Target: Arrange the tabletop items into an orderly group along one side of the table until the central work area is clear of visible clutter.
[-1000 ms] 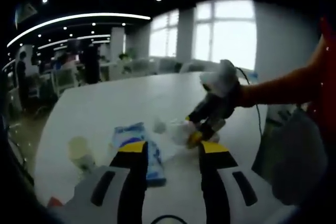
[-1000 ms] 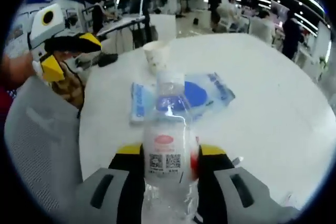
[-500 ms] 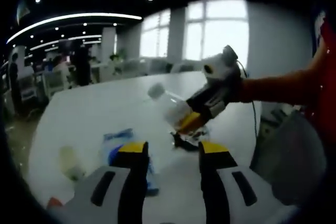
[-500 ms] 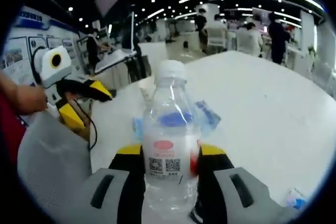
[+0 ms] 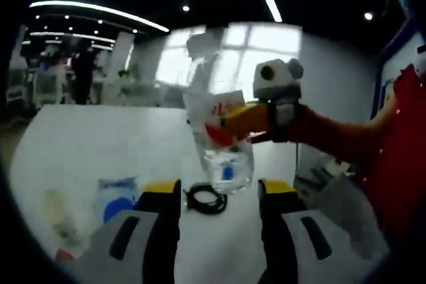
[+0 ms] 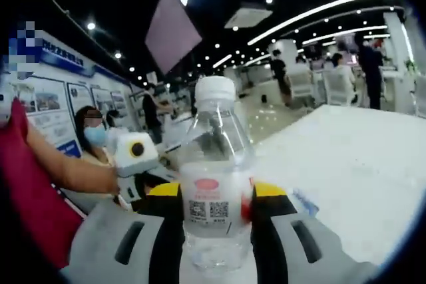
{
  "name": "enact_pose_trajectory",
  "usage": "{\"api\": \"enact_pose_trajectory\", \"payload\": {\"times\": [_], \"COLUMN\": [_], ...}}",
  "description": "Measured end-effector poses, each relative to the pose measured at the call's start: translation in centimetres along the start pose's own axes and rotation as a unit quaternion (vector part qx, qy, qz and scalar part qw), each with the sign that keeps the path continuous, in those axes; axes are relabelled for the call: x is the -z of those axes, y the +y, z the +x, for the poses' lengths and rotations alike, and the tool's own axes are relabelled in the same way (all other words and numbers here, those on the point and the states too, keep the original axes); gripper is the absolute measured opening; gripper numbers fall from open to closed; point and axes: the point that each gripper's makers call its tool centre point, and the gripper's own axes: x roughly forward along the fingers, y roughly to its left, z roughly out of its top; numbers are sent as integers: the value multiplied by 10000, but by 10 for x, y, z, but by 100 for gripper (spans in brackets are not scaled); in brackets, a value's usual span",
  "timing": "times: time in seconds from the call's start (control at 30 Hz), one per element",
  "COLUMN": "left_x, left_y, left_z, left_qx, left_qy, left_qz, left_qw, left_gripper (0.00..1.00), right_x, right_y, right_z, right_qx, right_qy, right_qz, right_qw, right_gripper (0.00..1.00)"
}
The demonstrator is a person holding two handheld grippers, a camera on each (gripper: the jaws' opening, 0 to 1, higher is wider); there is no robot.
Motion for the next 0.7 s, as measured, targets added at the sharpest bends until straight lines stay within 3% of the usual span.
{"api": "enact_pose_trajectory", "payload": {"times": [0.2,0.27,0.4,0.6,0.7], "left_x": [-17,-25,-33,-37,-38], "left_y": [-18,-31,-53,-57,-55], "left_z": [-3,-4,-8,-6,-6], "left_qx": [544,890,1492,1539,1547], "left_qy": [-110,-216,-192,-166,-196], "left_qz": [-187,-310,-465,-380,-379], "left_qw": [9983,9953,9875,9872,9870], "left_gripper": [58,62,54,53,48], "right_x": [-24,-29,-32,-32,-32], "right_y": [33,43,62,76,78], "right_z": [6,6,7,7,7], "right_qx": [-559,-768,-1103,-1321,-1378], "right_qy": [-333,-392,-453,-486,-495], "right_qz": [118,93,38,-101,-127], "right_qw": [9978,9962,9929,9900,9891], "right_gripper": [37,37,37,37,37]}}
